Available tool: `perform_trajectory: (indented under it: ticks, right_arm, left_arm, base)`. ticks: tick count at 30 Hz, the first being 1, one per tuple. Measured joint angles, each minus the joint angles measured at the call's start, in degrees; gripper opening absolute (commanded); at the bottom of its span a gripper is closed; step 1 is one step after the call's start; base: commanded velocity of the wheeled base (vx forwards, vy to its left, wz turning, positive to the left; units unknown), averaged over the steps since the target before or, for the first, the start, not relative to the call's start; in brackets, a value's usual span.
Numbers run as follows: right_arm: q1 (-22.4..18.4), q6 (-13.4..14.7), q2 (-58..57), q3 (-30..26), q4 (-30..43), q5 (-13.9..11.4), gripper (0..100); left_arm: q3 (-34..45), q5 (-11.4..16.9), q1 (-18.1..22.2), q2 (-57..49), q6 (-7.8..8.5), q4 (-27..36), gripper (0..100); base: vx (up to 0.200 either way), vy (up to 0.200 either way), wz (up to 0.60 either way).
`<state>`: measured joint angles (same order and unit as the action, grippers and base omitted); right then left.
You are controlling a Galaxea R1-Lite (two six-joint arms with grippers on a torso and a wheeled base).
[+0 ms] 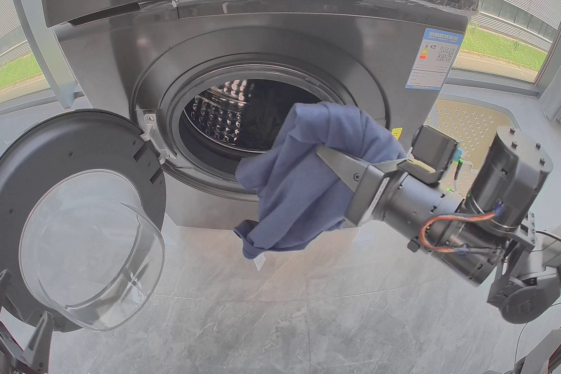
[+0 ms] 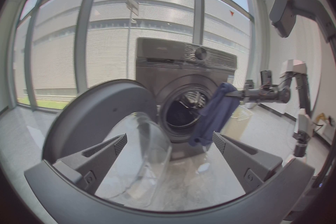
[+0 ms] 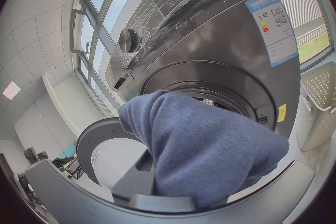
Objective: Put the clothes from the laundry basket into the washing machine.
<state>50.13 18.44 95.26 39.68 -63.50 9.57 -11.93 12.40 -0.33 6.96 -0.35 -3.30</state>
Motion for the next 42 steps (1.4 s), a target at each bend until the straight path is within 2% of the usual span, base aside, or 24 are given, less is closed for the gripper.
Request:
perform_trajectory:
  ticks: [2,7,12,21,27,32,42]
  right_arm:
    - [0.20,0.07,2.12,1.79,-1.76,0.24,0]
    - [0.50,0.60,5.79,5.38,-4.07,0.50,0]
    - [0.76,1.78,8.16,7.86,-4.95,0.68,0]
    - [0.94,2.57,9.70,8.97,-5.52,0.85,0]
    - [1.02,2.68,9.75,8.78,-5.63,0.91,0]
    - [1.05,2.71,9.37,8.24,-5.61,0.94,0]
    - [1.66,2.60,7.97,7.47,-5.52,0.99,0]
  left_arm:
    - [-1.27,4.40,-0.22,3.69,-0.02,-0.94,100]
    - [-2.34,12.42,-1.62,12.41,0.56,-4.74,100]
    - [-2.78,16.49,-4.29,22.28,2.07,-10.30,100]
    - [-3.52,17.81,-13.31,40.56,2.97,-18.29,100]
    - [-5.01,18.07,-18.49,54.20,2.82,-27.84,100]
    - [-6.78,18.47,-21.09,63.82,2.71,-33.12,100]
    - [-13.06,18.86,-23.94,78.87,2.69,-35.73,100]
  base:
    - [0.000,0.000,0.00]
    - [0.000,0.000,0.00]
    - [0.000,0.000,0.00]
    - [0.000,0.000,0.00]
    - [0.000,0.000,0.00]
    - [0.000,0.000,0.00]
    - [0.000,0.000,0.00]
